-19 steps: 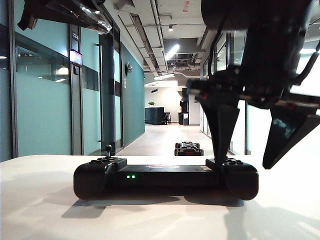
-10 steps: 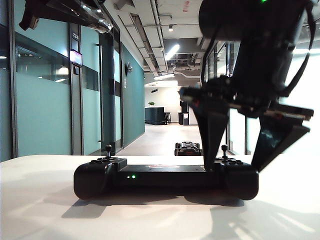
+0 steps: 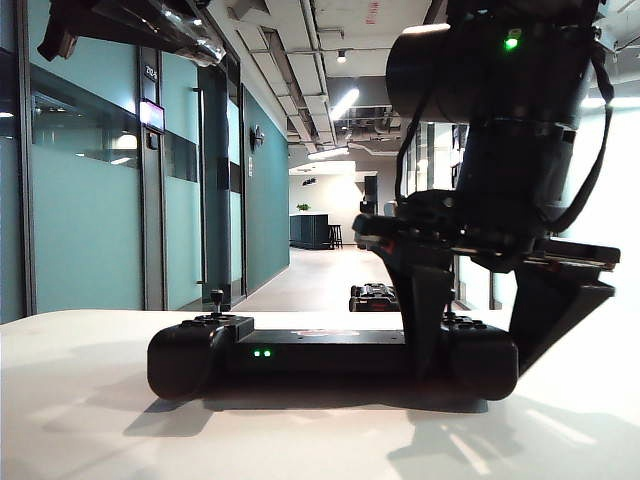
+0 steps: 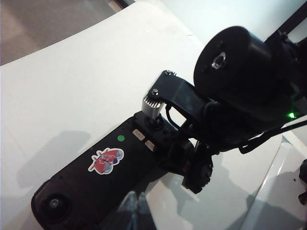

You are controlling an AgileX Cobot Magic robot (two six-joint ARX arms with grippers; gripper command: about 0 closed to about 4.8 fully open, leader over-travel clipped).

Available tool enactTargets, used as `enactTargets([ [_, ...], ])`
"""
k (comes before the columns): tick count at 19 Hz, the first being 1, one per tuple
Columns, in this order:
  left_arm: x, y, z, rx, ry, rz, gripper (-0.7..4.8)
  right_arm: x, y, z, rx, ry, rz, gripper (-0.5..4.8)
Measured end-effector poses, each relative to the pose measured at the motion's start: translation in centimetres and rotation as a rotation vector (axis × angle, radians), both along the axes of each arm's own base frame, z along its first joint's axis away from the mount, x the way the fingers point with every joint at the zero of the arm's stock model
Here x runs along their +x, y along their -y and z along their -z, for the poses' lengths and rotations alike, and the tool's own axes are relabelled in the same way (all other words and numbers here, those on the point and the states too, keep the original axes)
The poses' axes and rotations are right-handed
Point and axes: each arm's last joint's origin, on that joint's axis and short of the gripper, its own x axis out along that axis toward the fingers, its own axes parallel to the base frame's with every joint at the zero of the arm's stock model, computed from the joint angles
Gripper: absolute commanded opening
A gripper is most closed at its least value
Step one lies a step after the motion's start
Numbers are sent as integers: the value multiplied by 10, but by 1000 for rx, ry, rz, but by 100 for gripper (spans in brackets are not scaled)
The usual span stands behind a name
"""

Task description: Push the left joystick on the remote control sitting on the white table forward to make the robot dog walk in a straight line until it approaches the door.

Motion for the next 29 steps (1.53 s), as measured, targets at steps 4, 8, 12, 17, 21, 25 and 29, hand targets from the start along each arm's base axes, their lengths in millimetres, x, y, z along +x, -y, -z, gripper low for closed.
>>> enactTargets([
  [4, 0, 0, 0, 0, 0, 0, -5, 0, 0, 0, -5, -2, -1, 244],
  [8, 0, 0, 0, 3, 5, 3, -5, -1, 0, 0, -14, -6, 15, 240],
  [12, -1, 0, 1, 48, 64, 51, -5, -2, 0, 0, 2, -26, 107, 208],
  [17, -3, -2, 29, 93, 29, 69, -5, -3, 1, 0, 8, -43, 170, 198],
  [21, -6, -4, 63, 113, -8, 71, -5, -3, 1, 0, 8, -43, 170, 197],
  [25, -6, -4, 79, 111, 57, 82, -5, -3, 1, 0, 13, -48, 199, 197],
  [29, -1, -2, 89, 141, 106, 52, -5, -5, 2, -1, 0, -58, 222, 197],
])
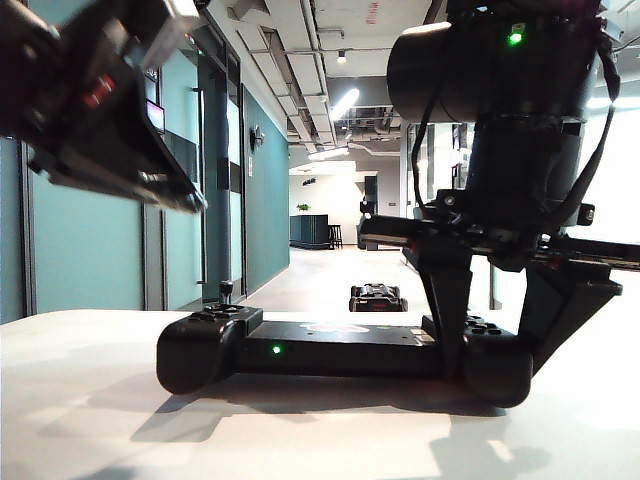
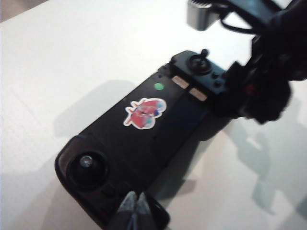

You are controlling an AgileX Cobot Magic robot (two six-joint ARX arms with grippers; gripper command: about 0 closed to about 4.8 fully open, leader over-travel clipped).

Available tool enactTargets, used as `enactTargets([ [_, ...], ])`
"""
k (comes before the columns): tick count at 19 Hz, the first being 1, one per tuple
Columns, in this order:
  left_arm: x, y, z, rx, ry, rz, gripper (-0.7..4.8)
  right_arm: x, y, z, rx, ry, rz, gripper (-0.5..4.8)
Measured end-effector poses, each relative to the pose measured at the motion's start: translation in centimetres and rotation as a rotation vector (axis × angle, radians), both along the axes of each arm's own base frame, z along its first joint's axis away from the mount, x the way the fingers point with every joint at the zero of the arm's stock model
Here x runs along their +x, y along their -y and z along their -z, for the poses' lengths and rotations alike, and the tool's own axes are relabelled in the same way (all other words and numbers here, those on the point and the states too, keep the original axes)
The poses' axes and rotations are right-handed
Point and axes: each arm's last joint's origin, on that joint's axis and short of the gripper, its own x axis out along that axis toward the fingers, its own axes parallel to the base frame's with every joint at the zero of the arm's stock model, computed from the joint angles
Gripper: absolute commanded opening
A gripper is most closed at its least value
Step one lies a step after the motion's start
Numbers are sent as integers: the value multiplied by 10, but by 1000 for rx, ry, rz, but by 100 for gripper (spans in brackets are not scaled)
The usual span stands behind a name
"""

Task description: Push the left joystick on the remote control sitting on the white table forward to make the robot dog walk in a straight line until it approaches the door.

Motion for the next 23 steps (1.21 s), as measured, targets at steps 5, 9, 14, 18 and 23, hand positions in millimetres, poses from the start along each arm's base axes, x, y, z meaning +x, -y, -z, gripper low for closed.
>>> enactTargets([
  [5, 17, 10, 24, 53, -27, 23, -5, 0, 0, 0, -1, 0, -1, 197],
  [9, 29, 15, 39, 40, -33, 47, -6, 0, 0, 0, -9, 0, -19, 197],
  [14, 42, 7, 48, 16, -48, 39, -5, -1, 1, 0, -16, -4, -22, 198],
  [18, 47, 0, 48, -46, -59, 67, -5, -1, 1, 0, -18, -5, -22, 197],
  [23, 46, 1, 46, -86, -63, 134, -6, -1, 1, 0, -18, -6, -22, 198],
])
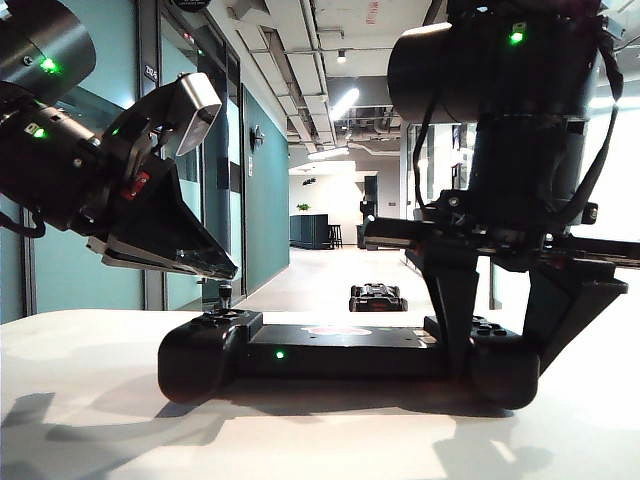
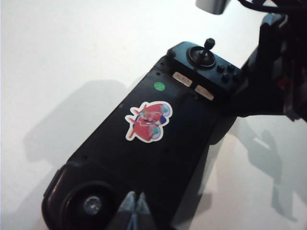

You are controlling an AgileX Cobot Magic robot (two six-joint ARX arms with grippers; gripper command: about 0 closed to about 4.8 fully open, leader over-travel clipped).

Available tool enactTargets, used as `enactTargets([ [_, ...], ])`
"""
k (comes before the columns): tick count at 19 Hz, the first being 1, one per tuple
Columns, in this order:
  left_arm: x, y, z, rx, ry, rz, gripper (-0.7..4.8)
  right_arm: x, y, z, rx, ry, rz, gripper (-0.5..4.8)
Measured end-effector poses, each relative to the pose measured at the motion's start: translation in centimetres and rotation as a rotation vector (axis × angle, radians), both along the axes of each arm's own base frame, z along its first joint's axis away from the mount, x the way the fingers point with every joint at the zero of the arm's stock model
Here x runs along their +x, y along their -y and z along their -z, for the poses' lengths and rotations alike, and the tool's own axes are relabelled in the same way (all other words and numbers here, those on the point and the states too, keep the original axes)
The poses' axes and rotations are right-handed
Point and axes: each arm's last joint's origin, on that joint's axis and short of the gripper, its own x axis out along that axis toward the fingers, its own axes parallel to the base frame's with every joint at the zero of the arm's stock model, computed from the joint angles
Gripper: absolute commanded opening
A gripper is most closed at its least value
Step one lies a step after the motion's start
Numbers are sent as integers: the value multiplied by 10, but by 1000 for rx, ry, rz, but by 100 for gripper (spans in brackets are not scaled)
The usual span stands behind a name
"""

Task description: Push the left joystick on the remote control sitting on the white table forward to make the robot dog walk in a straight line until it approaches the door.

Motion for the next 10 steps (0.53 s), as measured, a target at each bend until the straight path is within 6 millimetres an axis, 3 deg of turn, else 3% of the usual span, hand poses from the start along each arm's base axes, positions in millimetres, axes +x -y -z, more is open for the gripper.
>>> enactTargets([
  [10, 6, 3, 9, -8, 20, 40, -6, 0, 0, 0, 0, 0, 0, 197],
])
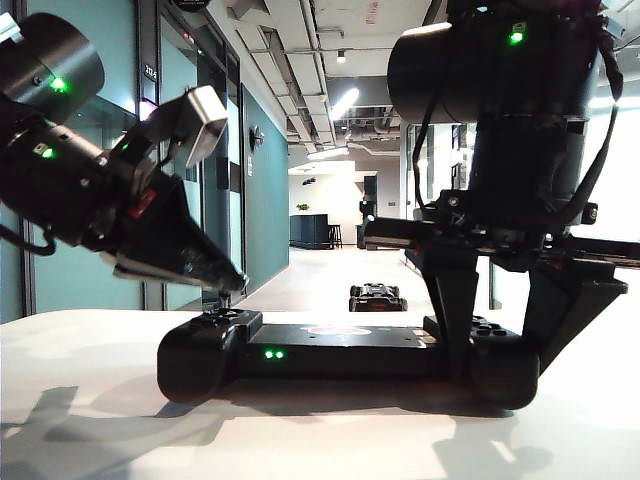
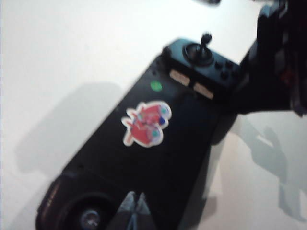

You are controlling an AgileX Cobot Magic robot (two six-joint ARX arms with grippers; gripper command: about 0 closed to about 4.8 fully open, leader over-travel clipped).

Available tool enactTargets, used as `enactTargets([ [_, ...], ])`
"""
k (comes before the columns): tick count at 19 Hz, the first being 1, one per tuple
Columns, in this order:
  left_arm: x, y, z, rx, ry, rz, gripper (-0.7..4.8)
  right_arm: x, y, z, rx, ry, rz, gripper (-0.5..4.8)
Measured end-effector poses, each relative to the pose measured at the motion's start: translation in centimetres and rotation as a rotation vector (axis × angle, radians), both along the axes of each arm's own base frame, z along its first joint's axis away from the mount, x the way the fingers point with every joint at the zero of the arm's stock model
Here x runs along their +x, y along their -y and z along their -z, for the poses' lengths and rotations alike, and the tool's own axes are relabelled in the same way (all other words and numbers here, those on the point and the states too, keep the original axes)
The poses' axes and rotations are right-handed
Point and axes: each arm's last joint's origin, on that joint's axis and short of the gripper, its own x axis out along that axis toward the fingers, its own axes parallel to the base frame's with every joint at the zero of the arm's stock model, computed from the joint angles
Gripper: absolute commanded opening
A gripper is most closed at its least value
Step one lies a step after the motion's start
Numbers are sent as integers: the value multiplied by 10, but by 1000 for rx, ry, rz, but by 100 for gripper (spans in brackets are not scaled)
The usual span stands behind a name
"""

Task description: Push the left joystick on the remote control sitting on the white table forward to make the robot dog walk in a straight line until it approaches the door.

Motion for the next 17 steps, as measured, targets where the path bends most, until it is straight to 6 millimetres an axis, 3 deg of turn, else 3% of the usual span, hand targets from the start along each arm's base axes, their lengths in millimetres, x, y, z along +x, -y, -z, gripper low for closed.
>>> enactTargets([
  [17, 10, 4, 15, 6, 14, -17, -5, 0, 0, 0, -2, -3, 0, 198],
])
